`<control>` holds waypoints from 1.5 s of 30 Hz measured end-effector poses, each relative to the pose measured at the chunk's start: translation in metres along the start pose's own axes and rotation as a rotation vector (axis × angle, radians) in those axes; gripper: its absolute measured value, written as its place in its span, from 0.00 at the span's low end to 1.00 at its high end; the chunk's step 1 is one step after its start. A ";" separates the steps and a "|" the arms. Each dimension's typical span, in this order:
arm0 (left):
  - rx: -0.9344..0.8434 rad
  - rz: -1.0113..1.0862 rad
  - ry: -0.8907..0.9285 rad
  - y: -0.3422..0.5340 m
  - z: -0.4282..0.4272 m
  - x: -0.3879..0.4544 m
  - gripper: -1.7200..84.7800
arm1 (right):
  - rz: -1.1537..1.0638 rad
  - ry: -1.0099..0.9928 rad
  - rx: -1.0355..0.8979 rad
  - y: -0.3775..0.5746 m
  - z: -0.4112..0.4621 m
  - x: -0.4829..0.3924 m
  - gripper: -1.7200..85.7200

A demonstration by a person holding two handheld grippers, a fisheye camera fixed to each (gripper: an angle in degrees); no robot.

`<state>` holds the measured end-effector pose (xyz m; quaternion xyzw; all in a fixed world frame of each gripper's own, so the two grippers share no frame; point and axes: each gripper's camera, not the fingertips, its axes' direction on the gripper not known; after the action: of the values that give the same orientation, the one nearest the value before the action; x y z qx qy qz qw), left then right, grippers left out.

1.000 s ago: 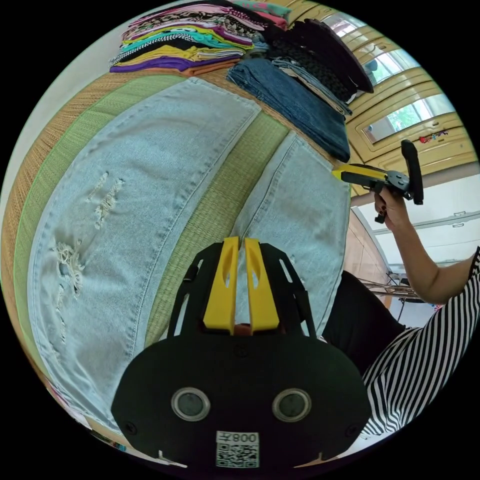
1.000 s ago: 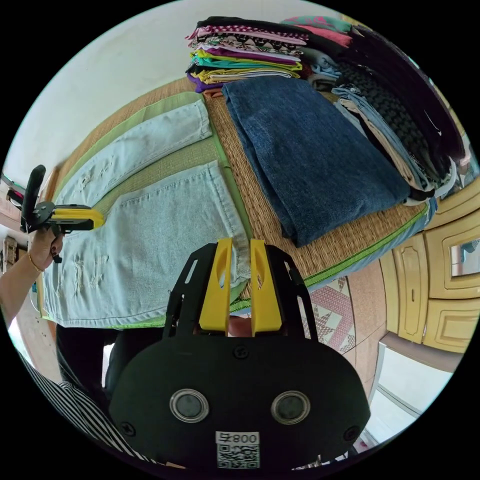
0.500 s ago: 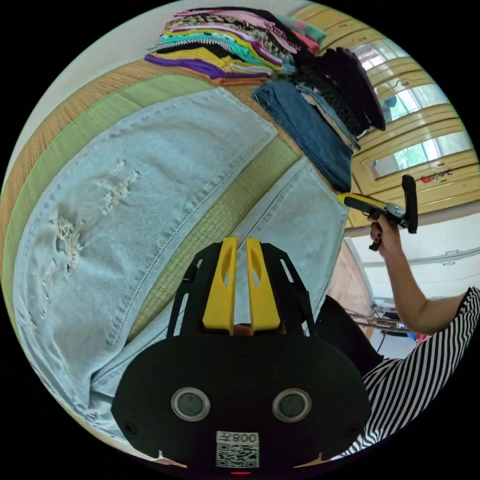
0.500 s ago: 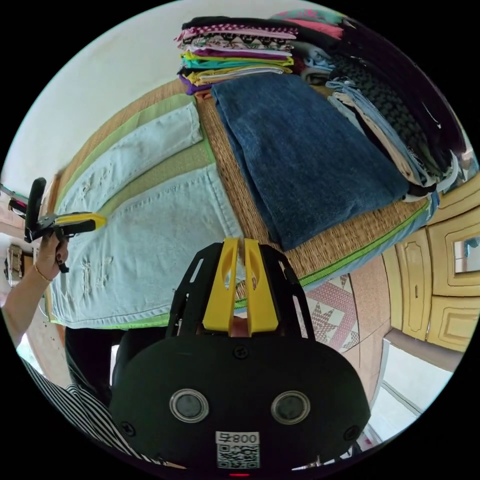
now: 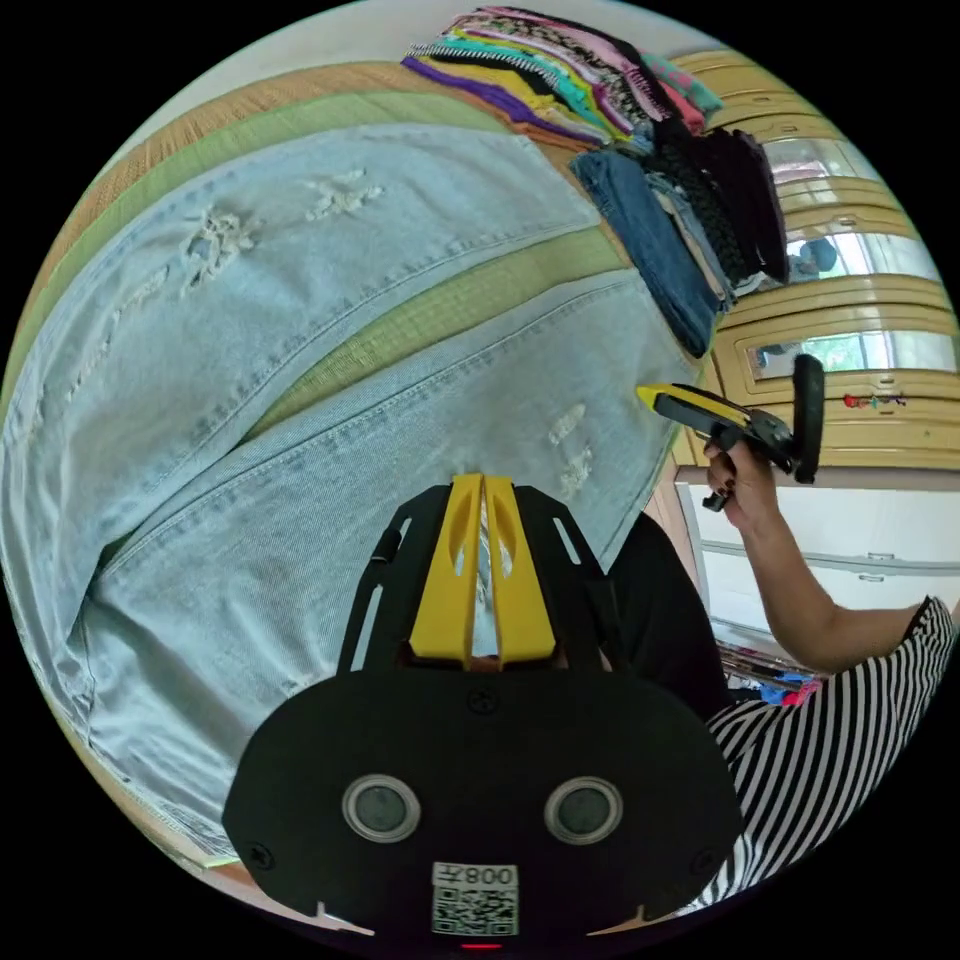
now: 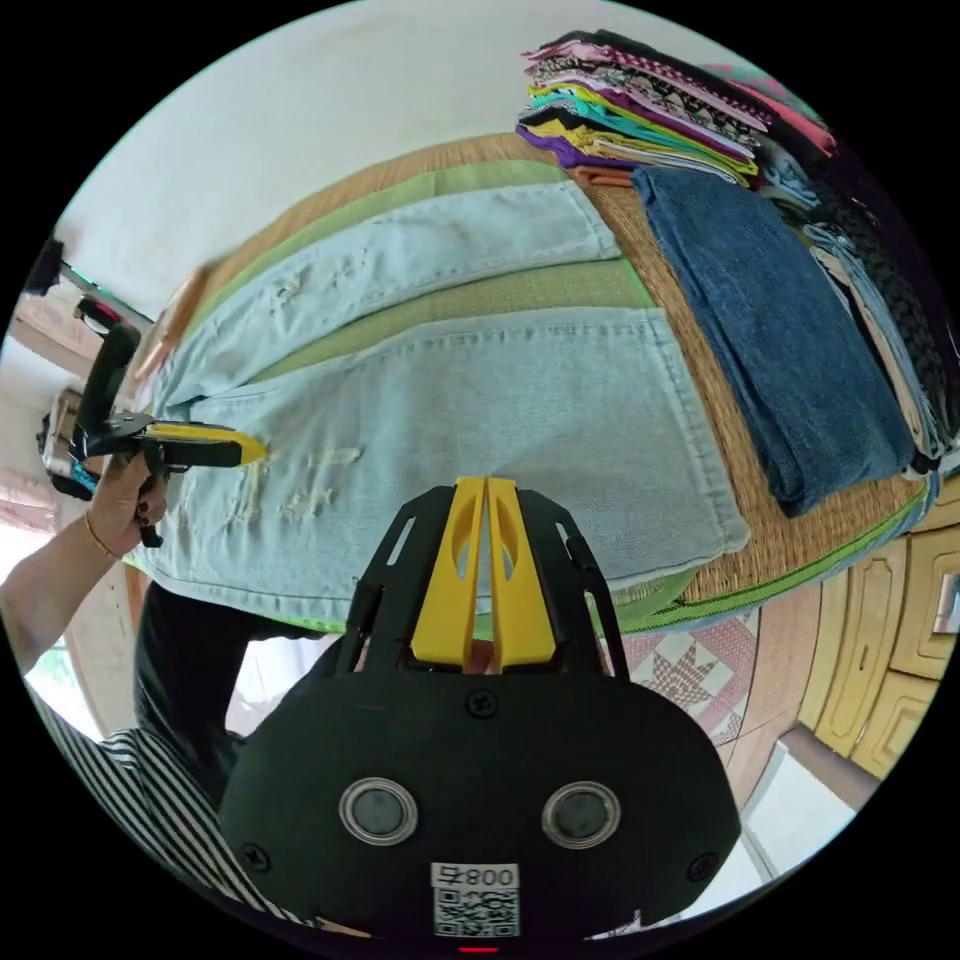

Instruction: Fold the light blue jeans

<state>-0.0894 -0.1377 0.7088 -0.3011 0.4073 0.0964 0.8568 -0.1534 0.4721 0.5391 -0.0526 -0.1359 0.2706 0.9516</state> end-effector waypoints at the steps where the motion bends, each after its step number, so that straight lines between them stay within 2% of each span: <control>1: 0.024 0.005 -0.001 0.016 -0.018 0.001 0.02 | -0.005 -0.017 0.001 -0.002 -0.003 -0.002 0.02; 6: 0.114 -0.097 -0.035 0.105 -0.086 -0.017 0.02 | -0.094 -0.077 0.032 -0.006 -0.034 -0.055 0.02; 11: 0.195 -0.391 -0.114 0.221 -0.149 -0.063 0.02 | -0.267 -0.150 -0.055 -0.013 -0.014 -0.150 0.02; 16: 0.146 -0.584 -0.194 0.294 -0.174 -0.096 0.02 | -0.457 -0.146 -0.161 -0.021 0.022 -0.261 0.02; 20: 0.207 -0.558 -0.132 0.325 -0.197 -0.101 0.02 | -0.556 -0.061 -0.258 -0.028 0.058 -0.330 0.02; 23: 0.200 -0.498 -0.162 0.335 -0.218 -0.097 0.02 | -0.566 -0.012 -0.246 -0.038 0.059 -0.346 0.02; 28: 0.197 -0.468 -0.060 0.354 -0.256 -0.105 0.02 | -0.552 -0.073 -0.287 -0.062 0.059 -0.348 0.02; 32: 0.313 -0.436 0.016 0.373 -0.306 -0.117 0.02 | -0.506 -0.132 -0.347 -0.088 0.059 -0.347 0.02; 41: 0.501 -0.385 -0.005 0.372 -0.424 -0.167 0.03 | -0.491 -0.218 -0.178 -0.193 0.019 -0.374 0.02; 45: 0.492 -0.375 -0.035 0.357 -0.451 -0.179 0.03 | -0.534 -0.239 -0.151 -0.248 0.024 -0.413 0.02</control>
<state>-0.6413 -0.1057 0.4683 -0.1526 0.3409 -0.1596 0.9138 -0.3738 0.0440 0.5103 -0.0535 -0.2756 0.0042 0.9598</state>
